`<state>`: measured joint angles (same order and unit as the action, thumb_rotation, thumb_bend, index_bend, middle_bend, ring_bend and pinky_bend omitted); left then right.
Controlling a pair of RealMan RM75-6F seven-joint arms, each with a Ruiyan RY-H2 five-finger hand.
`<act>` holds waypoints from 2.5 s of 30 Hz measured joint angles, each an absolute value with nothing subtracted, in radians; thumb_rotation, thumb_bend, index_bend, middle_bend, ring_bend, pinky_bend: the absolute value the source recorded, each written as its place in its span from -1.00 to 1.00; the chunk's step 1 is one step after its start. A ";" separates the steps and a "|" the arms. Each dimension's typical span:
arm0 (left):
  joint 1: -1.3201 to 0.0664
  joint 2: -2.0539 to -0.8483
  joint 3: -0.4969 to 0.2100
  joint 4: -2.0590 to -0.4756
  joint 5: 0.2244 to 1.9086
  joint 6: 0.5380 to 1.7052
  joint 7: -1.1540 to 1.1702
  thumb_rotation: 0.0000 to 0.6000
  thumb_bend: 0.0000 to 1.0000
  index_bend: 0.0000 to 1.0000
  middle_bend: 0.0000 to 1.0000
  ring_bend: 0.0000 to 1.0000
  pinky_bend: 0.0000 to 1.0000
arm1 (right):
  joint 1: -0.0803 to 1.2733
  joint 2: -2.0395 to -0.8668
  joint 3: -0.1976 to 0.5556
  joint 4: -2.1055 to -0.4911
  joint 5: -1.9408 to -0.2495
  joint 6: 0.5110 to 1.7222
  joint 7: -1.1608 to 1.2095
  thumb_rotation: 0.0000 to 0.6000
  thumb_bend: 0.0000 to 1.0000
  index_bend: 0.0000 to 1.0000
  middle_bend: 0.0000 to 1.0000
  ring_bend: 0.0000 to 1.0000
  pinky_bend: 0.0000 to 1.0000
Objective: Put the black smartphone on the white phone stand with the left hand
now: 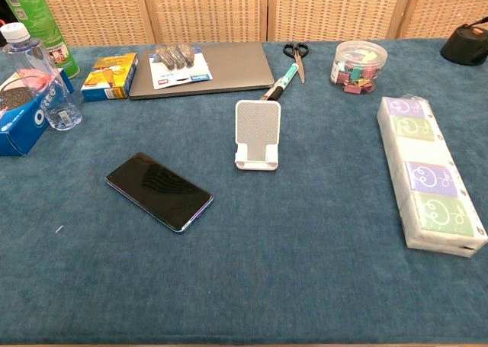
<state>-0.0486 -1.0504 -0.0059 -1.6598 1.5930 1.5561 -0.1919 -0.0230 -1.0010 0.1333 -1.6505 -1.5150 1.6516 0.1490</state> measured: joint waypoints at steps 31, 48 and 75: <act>-0.526 -1.089 -0.047 -1.674 1.811 0.980 -0.006 1.00 -1.00 -0.81 -1.00 -1.00 -0.98 | -0.014 -0.964 0.134 -1.715 -1.464 1.598 0.227 1.00 -1.00 -1.00 -1.00 -1.00 -1.00; -0.705 -1.308 -0.101 -1.610 1.542 0.693 0.291 1.00 -1.00 -0.69 -0.95 -1.00 -0.93 | -0.010 -0.947 0.129 -1.722 -1.451 1.567 0.240 1.00 -1.00 -1.00 -1.00 -1.00 -1.00; -0.806 -1.464 -0.057 -1.538 1.331 0.625 0.431 1.00 -1.00 -0.64 -0.93 -1.00 -0.78 | -0.009 -0.949 0.139 -1.718 -1.434 1.569 0.259 1.00 -1.00 -1.00 -1.00 -1.00 -1.00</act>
